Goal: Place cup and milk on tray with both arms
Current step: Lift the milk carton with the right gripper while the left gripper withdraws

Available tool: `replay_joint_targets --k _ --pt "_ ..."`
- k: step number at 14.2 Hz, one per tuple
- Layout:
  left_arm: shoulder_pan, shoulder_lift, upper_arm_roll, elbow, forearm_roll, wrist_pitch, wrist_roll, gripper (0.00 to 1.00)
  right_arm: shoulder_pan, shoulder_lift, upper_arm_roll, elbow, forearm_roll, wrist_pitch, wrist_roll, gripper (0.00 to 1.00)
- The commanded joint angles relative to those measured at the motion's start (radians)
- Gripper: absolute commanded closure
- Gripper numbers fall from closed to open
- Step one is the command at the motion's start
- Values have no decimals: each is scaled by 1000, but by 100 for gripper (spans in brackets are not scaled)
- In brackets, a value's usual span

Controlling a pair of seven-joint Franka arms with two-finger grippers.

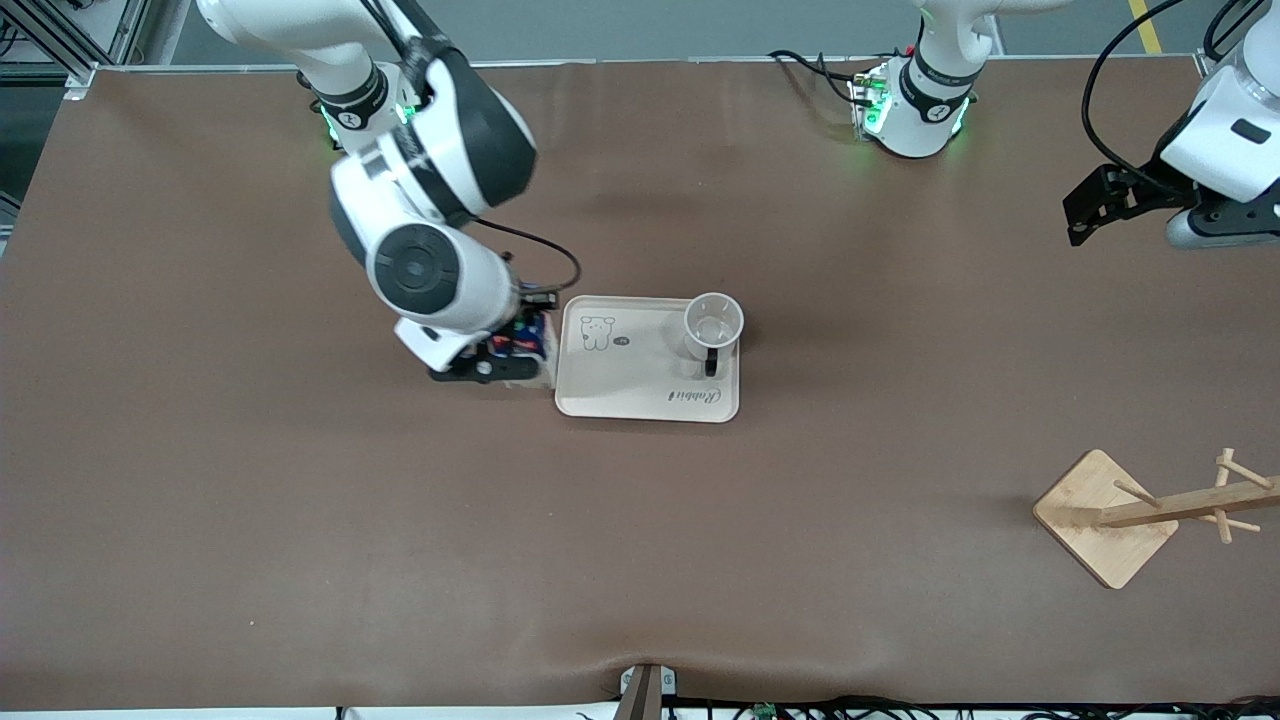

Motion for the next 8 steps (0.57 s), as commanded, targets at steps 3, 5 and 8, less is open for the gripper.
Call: replay_joint_targets --k 3,5,8 --pt "-2 -33 6 -26 -19 -5 3 0 24 129 -11 139 66 24 42 100" --pt "-2 -33 5 -26 -19 -8 2 0 25 131 -9 139 114 37 105 100" --pt "-8 -32 2 -26 -25 -16 -6 0 24 146 -12 135 179 35 101 100"
